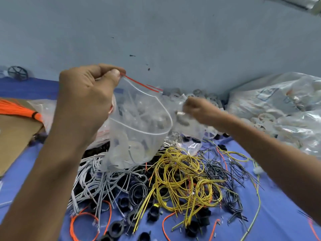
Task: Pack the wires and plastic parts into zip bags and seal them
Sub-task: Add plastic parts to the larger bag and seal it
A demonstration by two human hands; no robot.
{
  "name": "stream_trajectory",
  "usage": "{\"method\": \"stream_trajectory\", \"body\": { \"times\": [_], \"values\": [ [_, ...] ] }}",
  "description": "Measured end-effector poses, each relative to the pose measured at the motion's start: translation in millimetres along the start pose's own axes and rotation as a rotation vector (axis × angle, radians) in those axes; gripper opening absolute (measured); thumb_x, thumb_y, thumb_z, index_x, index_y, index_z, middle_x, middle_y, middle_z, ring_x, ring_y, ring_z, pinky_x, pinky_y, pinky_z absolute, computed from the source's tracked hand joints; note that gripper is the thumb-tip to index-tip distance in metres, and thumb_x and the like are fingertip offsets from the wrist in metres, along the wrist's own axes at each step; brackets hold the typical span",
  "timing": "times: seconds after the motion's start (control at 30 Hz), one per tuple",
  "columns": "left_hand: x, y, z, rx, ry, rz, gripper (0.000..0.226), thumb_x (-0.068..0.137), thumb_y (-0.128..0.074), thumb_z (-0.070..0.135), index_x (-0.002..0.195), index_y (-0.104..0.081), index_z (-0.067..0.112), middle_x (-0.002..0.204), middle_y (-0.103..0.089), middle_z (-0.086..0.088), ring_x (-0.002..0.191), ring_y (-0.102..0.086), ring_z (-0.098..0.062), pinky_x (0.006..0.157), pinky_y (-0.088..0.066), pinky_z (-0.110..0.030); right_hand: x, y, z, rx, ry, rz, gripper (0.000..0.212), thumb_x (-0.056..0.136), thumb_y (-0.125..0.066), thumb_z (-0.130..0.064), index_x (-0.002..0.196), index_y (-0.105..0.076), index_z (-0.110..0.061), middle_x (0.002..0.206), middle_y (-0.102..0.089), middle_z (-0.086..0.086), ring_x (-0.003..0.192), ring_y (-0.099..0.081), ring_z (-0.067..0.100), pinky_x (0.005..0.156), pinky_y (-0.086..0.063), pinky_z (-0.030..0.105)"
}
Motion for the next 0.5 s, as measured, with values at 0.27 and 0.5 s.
{"method": "stream_trajectory", "body": {
  "times": [0.27, 0.5],
  "values": [
    [-12, -20, -3, 0.065, 0.027, -0.069, 0.017, 0.089, -0.059, 0.029, 0.085, -0.072, 0.019, 0.033, -0.041, 0.01, 0.026, -0.034, -0.003, 0.034, -0.024, -0.009, -62, 98, -95, 1.061, 0.219, -0.058, 0.013, 0.088, -0.06, -0.014, 0.08, -0.07, -0.018, 0.074, -0.068, -0.002, 0.065, -0.064, 0.012, 0.059, -0.054, 0.024],
    [-13, -18, -2, 0.071, 0.093, -0.102, 0.018, 0.097, -0.06, 0.022, 0.083, -0.072, 0.018, 0.034, -0.041, 0.01, 0.027, -0.035, -0.005, 0.034, -0.025, -0.012, -88, 69, -135, 0.475, 0.236, -0.22, 0.011, 0.093, -0.06, -0.006, 0.096, -0.07, -0.002, 0.077, -0.068, 0.016, 0.056, -0.053, 0.018, 0.043, -0.044, 0.021]
  ]
}}
Point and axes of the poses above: each hand's wrist, its own x-axis towards the middle knuckle, its own y-axis out of the back of the hand, z = x × y, the point moved 1 cm from there along x, towards the middle knuckle
